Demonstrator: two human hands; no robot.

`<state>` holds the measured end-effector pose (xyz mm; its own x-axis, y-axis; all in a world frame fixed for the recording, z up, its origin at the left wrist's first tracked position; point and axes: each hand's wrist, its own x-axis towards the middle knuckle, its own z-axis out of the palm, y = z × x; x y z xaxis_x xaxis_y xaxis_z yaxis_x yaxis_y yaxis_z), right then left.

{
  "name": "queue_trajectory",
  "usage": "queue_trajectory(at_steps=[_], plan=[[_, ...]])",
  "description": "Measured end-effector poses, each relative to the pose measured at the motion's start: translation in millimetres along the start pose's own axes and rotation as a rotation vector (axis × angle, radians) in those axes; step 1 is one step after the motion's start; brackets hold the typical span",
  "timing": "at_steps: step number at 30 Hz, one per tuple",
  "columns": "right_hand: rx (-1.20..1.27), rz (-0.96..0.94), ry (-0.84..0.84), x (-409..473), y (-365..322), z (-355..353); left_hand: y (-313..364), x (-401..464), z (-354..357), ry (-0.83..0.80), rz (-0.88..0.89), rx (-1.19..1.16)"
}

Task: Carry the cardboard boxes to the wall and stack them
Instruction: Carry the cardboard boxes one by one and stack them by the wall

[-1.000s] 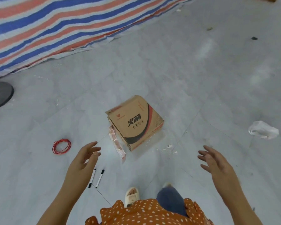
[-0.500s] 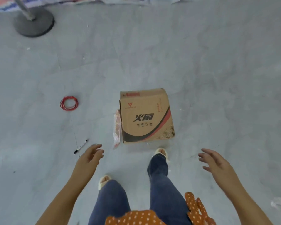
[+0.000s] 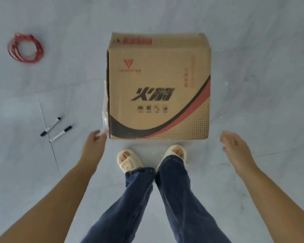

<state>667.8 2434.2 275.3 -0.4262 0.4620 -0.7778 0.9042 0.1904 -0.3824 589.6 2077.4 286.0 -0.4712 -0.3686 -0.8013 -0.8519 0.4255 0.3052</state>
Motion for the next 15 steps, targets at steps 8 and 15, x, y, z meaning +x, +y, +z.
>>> queue_trajectory(at_steps=[8,15], plan=[[0.185,0.014,-0.036,108.9,49.0,78.5,-38.6,111.6,70.3,0.004,-0.173,-0.320],[0.378,0.025,-0.026,87.7,19.0,67.7,-26.3,99.4,59.7,0.017,-0.096,-0.358]])
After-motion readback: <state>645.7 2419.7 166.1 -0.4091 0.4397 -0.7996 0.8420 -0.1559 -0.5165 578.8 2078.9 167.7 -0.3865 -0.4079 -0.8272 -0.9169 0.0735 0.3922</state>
